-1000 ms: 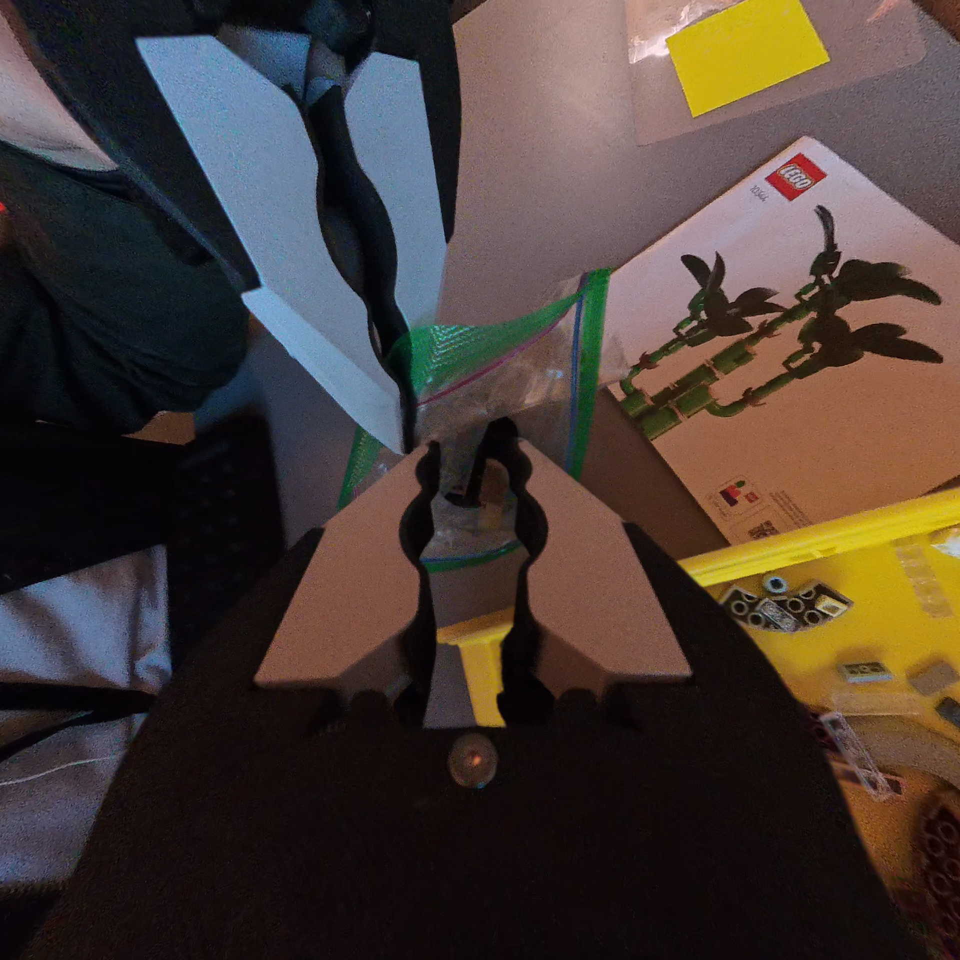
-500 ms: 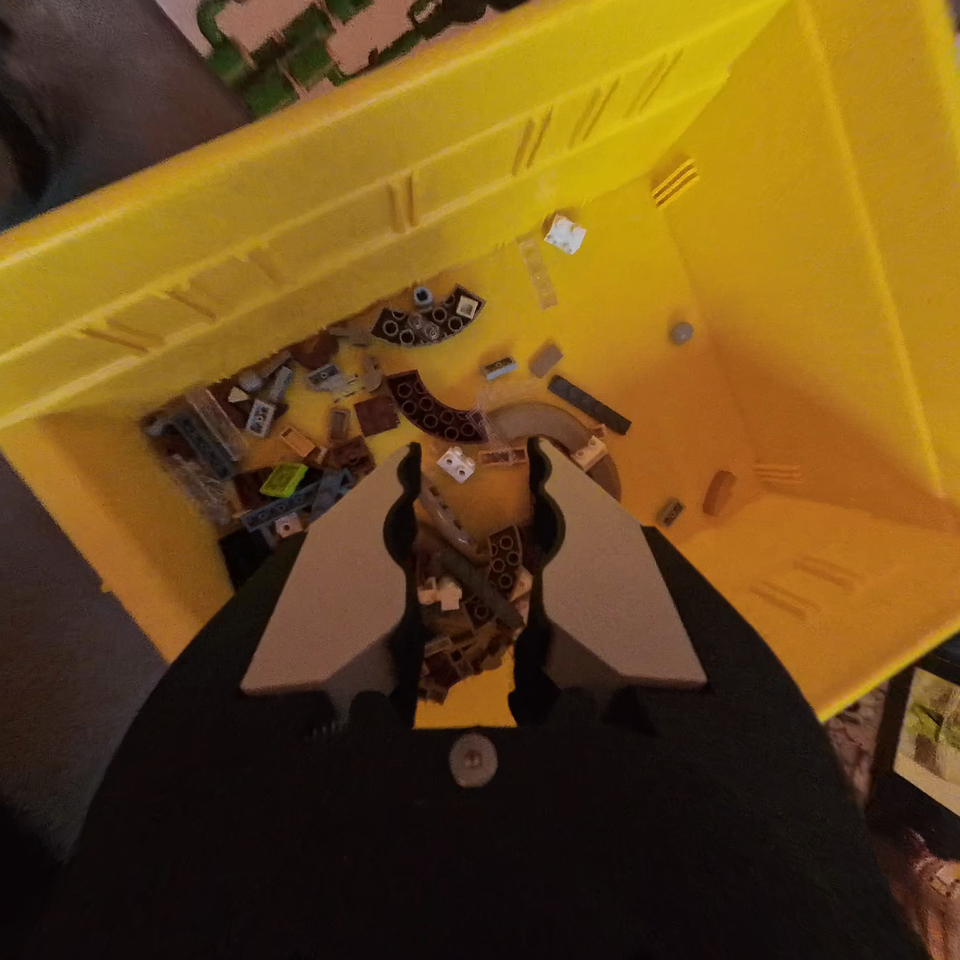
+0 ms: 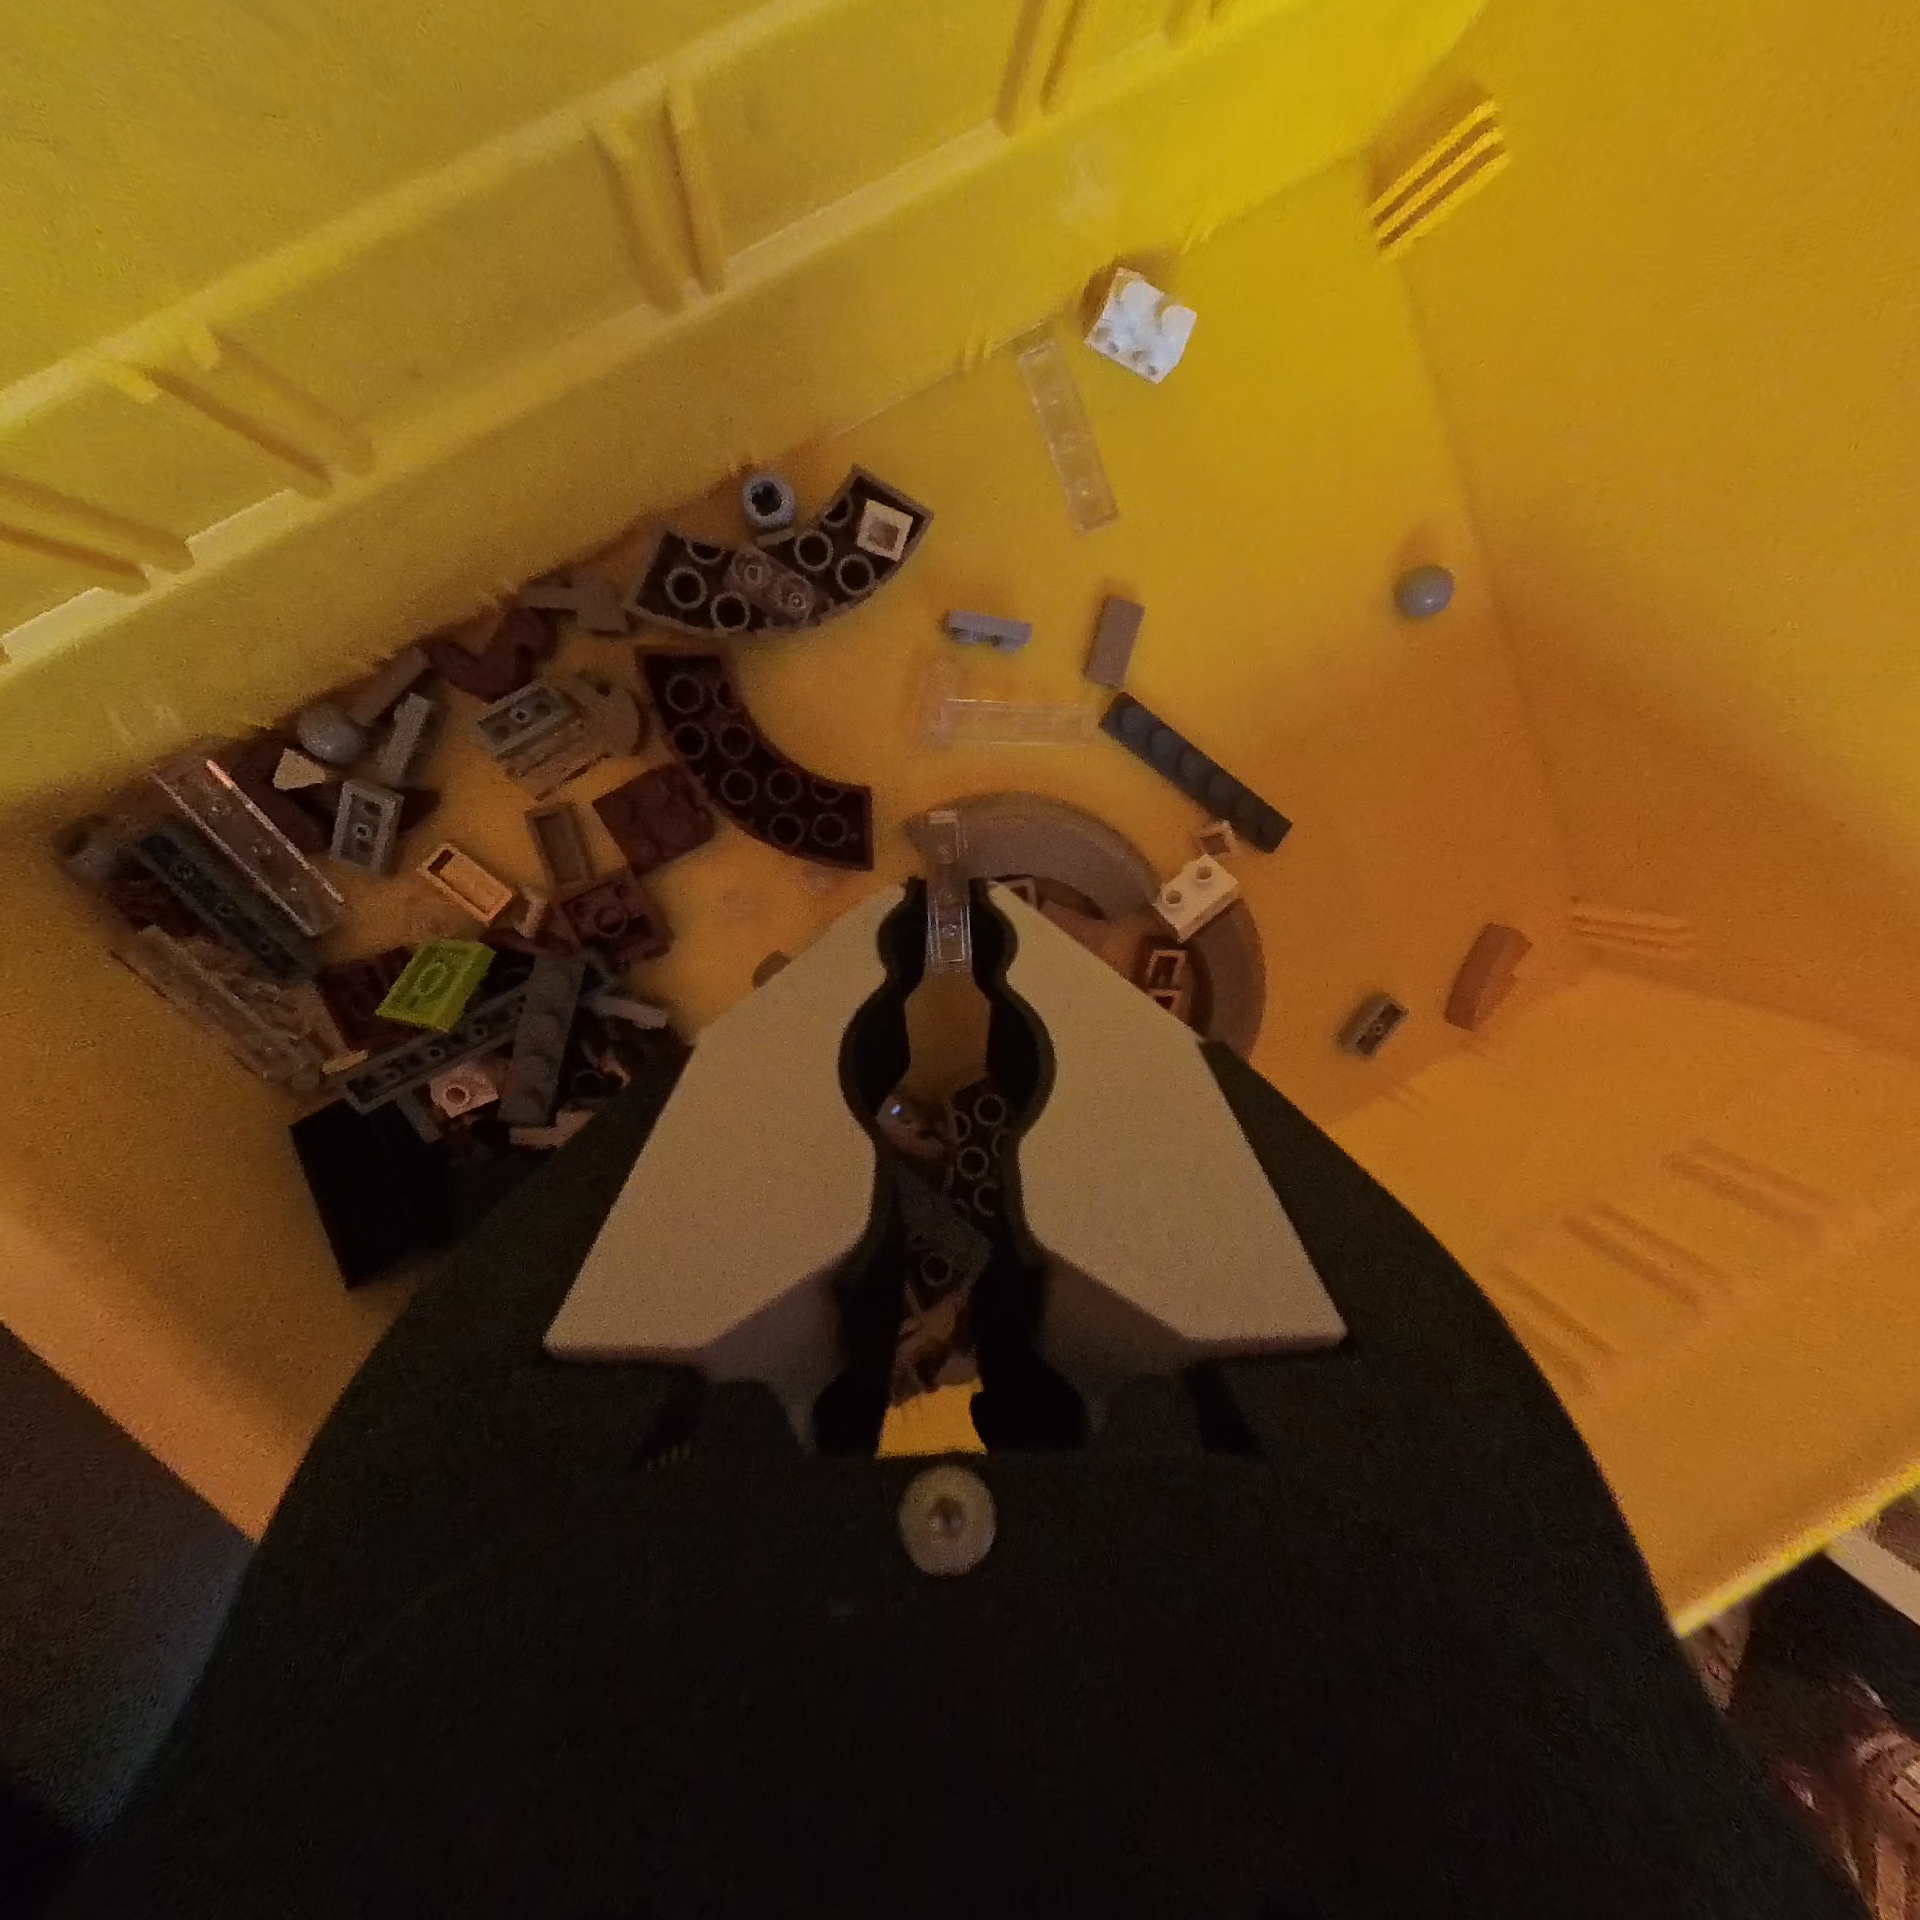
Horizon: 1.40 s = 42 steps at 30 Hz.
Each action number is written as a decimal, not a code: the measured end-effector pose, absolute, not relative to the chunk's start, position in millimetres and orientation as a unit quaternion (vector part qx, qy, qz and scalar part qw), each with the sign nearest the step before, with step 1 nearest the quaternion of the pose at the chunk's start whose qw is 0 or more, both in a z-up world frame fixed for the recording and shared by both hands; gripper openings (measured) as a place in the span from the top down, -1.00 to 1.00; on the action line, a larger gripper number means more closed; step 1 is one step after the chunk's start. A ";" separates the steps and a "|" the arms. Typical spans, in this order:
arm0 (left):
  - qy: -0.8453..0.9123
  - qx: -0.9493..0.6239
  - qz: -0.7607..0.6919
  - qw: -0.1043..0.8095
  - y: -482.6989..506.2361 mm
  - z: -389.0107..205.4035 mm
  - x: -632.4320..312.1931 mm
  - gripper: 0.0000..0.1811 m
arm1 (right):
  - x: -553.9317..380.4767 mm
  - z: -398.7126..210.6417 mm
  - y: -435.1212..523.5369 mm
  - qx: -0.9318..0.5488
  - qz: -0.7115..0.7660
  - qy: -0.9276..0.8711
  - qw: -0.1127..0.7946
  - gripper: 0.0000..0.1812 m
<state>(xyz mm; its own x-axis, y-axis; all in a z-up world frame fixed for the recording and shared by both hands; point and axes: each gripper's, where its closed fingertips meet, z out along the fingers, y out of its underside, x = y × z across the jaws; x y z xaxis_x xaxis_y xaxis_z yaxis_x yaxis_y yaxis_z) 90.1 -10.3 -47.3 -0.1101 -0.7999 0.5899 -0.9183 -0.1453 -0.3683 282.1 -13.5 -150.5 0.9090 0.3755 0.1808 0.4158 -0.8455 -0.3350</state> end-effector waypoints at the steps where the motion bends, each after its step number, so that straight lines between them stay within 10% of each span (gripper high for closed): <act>1: -0.648 0.663 0.367 0.081 -10.1 -47.4 90.2 1.00 | 282.6 -147.6 -13.9 -0.959 -0.050 -0.204 0.193 0.91; 11: -0.649 0.660 0.368 0.089 -13.0 -50.6 92.8 1.00 | 115.9 15.5 -3.4 -0.817 0.258 -0.242 0.455 0.92; 24: -0.641 0.665 0.374 0.076 -3.7 -43.4 89.0 1.00 | 191.8 -23.9 11.5 -0.885 0.054 -0.216 0.408 0.78; 32: -0.644 0.665 0.370 0.081 -6.0 -46.4 89.4 1.00 | 238.2 -152.3 0.6 -0.945 -0.005 -0.254 0.207 0.56; 42: -0.643 0.665 0.372 0.080 -5.1 -45.7 89.3 1.00 | 248.3 -107.2 -1.6 -0.939 0.022 -0.206 0.273 0.83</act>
